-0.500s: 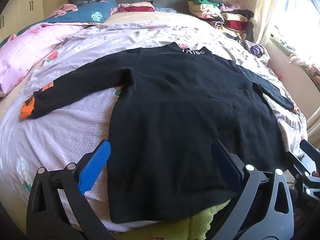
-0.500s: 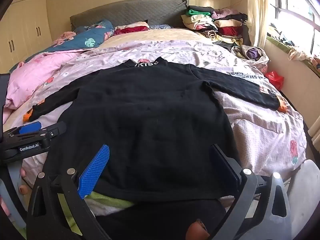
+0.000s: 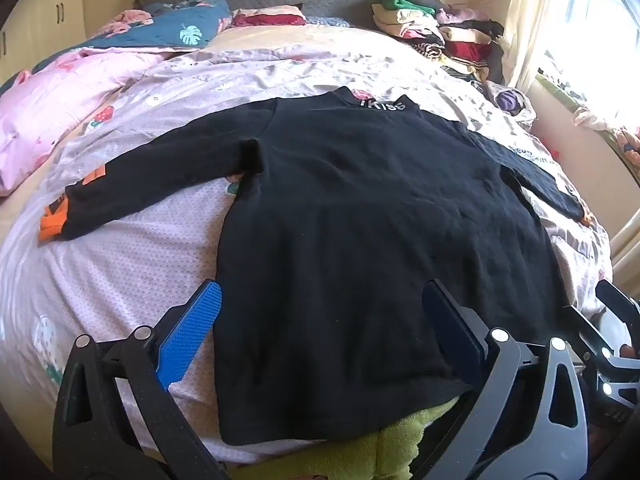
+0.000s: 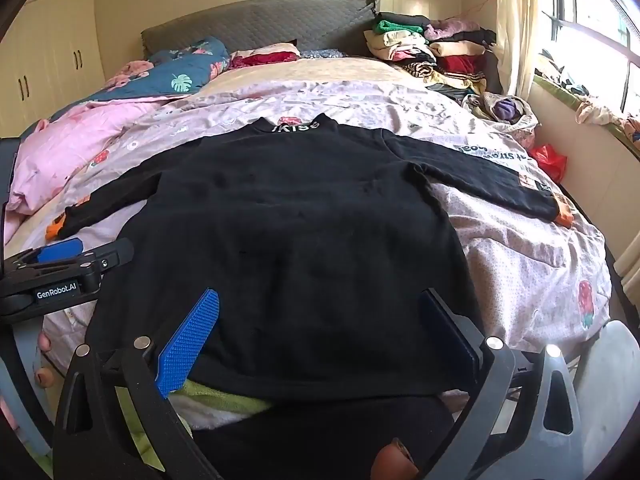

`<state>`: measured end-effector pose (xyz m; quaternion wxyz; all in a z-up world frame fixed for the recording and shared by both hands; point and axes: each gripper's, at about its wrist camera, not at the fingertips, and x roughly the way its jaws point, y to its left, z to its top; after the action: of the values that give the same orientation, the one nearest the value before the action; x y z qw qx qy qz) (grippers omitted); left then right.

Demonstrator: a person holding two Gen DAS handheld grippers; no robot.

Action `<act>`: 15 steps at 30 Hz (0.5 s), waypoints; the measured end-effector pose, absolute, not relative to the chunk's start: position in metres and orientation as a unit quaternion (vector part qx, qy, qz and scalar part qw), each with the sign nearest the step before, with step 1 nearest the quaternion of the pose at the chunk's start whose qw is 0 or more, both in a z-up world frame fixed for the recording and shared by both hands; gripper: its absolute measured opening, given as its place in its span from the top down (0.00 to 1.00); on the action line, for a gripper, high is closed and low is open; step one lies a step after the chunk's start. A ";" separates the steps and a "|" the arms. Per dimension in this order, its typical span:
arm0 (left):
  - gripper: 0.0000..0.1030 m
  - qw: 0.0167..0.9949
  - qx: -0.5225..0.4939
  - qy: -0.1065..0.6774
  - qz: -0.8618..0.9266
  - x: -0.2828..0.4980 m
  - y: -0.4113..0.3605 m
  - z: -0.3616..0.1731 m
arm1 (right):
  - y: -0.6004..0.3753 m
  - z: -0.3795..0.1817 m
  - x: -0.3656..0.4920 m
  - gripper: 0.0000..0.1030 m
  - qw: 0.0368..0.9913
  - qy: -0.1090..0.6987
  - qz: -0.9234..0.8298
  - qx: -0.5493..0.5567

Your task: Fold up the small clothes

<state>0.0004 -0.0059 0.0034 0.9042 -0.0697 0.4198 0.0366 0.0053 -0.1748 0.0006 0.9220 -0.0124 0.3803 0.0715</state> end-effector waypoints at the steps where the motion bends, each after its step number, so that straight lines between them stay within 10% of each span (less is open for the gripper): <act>1: 0.08 0.905 -0.069 0.419 0.036 0.002 -0.006 0.002 | -0.174 0.001 0.005 0.04 0.922 0.380 0.071 -0.013; 15: 0.08 0.905 -0.070 0.419 0.034 -0.003 -0.006 0.004 | -0.174 0.004 0.005 0.04 0.923 0.378 0.068 -0.013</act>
<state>-0.0028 -0.0058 0.0040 0.9045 -0.0703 0.4192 0.0344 0.0048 -0.1743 0.0037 0.9232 -0.0133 0.3780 0.0679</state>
